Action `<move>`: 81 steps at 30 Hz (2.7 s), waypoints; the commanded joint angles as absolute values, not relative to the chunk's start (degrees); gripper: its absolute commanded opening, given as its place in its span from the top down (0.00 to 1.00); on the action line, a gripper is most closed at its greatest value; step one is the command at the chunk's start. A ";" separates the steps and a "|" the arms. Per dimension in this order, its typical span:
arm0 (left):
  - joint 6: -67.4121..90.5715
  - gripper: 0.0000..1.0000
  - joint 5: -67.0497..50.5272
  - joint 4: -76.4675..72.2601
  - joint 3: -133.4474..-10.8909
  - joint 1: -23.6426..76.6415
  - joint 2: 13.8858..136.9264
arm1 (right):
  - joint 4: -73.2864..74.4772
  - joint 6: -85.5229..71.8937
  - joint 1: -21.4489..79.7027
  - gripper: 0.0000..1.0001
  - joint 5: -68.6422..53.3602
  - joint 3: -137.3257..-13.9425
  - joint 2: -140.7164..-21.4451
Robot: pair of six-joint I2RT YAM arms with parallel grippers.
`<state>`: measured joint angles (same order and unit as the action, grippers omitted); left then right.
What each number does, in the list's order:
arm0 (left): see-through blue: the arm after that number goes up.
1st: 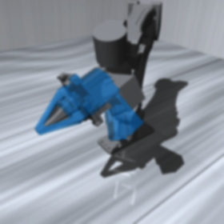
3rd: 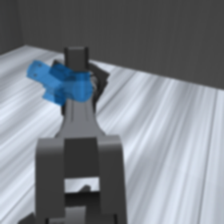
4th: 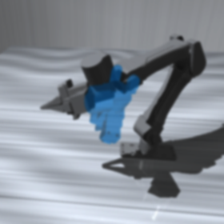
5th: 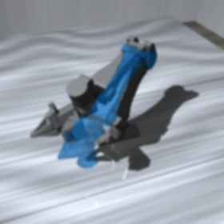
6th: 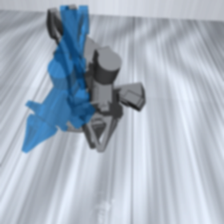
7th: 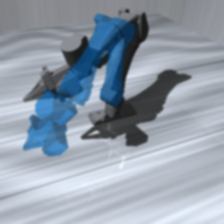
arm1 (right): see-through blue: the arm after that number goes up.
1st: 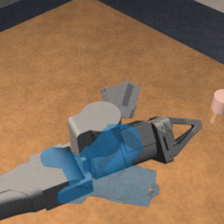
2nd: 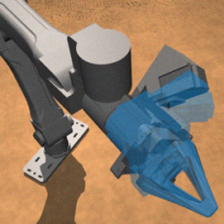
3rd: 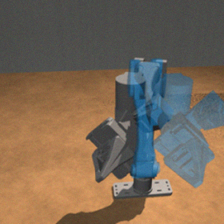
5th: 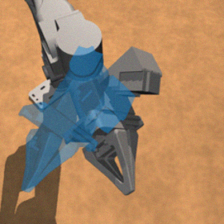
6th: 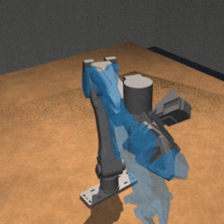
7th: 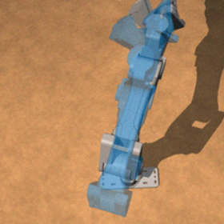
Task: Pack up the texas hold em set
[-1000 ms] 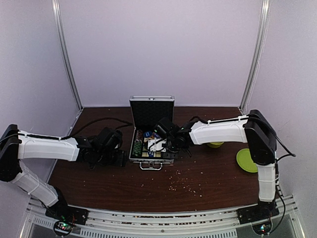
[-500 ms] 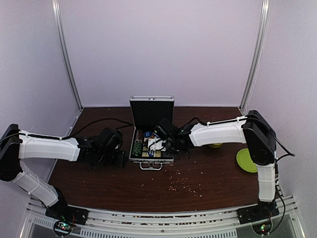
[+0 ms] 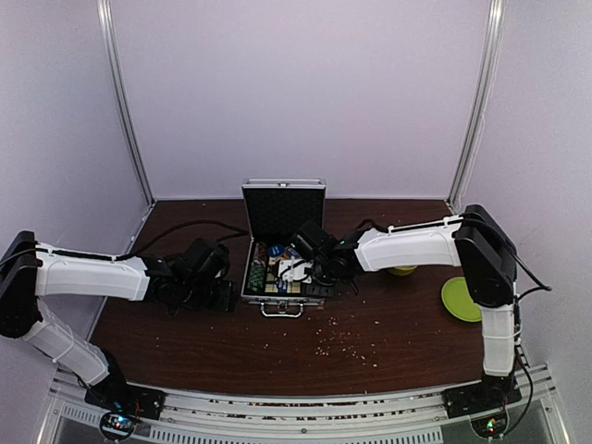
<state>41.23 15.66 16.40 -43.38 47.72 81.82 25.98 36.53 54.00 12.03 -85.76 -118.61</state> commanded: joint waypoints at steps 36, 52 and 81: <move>41.24 0.42 15.53 14.70 -43.74 47.63 82.88 | 34.01 23.73 44.83 0.32 1.27 -96.38 -122.29; 41.20 0.42 15.73 15.18 -43.98 47.61 82.63 | 36.26 23.47 44.89 0.32 -2.73 -96.07 -117.61; 32.76 0.29 -7.47 14.74 -69.25 21.37 75.59 | 39.32 -0.60 22.01 0.35 -34.47 -109.70 -106.90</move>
